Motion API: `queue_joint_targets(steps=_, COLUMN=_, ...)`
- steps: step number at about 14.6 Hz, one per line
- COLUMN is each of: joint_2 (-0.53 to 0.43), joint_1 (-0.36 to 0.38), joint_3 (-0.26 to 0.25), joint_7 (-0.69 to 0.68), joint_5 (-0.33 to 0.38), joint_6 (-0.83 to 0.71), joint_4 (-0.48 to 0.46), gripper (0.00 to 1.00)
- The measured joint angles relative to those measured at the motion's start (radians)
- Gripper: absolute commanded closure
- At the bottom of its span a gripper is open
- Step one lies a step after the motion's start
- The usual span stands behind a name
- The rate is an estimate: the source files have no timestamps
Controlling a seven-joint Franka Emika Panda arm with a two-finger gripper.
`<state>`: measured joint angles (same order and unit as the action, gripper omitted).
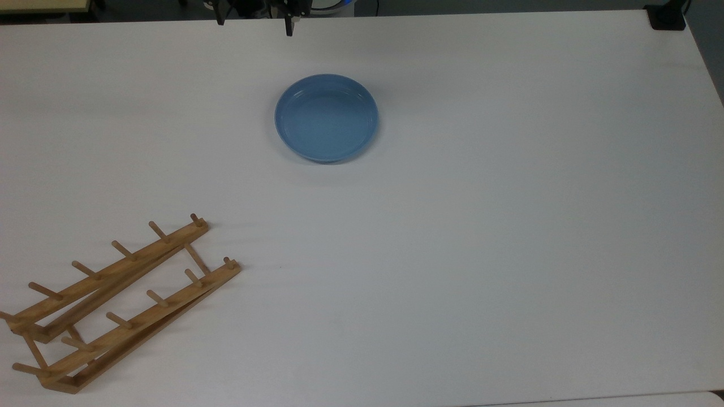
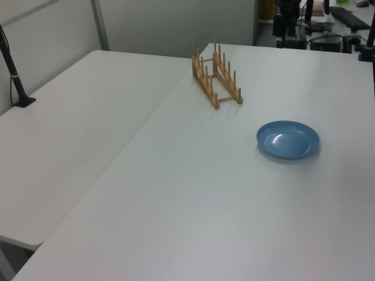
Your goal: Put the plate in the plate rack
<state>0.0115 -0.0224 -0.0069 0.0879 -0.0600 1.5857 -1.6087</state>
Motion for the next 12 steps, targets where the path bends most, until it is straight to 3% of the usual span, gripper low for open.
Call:
queue_joint_targets(steps=5, joint_2=0.001, joint_1=-0.002, joint_3=0.0, joint_7=-0.083, joint_5=0.0, joint_6=0.0, joint_4=-0.001, gripper=0.0)
queue_joint_targets(steps=9, joint_2=0.008, joint_1=-0.006, joint_3=-0.001, joint_7=-0.273, joint_5=0.0, joint_6=0.005, joint_4=-0.033, gripper=0.0)
queue_joint_targets(steps=12, joint_2=0.018, joint_1=-0.007, joint_3=0.0, joint_7=-0.437, joint_5=0.0, joint_6=0.06, joint_4=-0.118, gripper=0.0)
